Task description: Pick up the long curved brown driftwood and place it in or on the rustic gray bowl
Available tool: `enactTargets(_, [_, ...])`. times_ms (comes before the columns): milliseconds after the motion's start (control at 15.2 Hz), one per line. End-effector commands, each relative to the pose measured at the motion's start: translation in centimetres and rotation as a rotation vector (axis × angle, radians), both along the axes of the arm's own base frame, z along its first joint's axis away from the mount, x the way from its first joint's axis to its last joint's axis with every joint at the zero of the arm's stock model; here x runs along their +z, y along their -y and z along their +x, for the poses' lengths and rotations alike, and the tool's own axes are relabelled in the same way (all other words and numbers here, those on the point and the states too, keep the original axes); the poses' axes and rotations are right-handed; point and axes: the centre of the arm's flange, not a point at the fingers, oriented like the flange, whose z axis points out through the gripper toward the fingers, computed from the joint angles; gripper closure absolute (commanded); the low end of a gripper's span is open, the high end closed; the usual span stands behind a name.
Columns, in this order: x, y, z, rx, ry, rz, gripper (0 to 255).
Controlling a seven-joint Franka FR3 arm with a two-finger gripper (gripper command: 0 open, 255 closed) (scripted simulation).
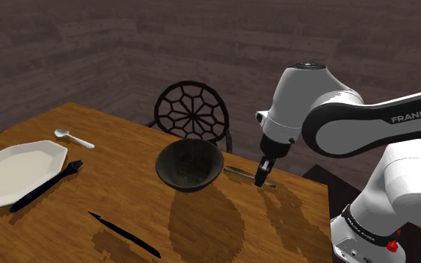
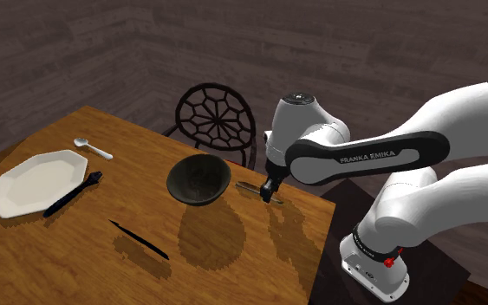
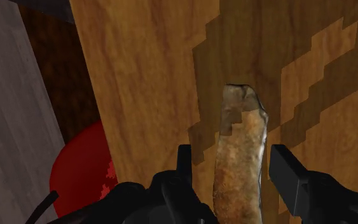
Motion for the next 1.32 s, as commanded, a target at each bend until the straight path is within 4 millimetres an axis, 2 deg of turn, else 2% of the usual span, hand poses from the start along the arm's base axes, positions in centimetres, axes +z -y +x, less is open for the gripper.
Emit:
enactTargets(0, [-0.4, -0.1, -0.2, -0.006, -0.015, 0.011, 255])
enactTargets(330, [-0.3, -0.2, -0.2, -0.006, -0.015, 0.011, 255])
enactTargets(1254, [7.0, -0.2, -0.2, -0.006, -0.015, 0.011, 255])
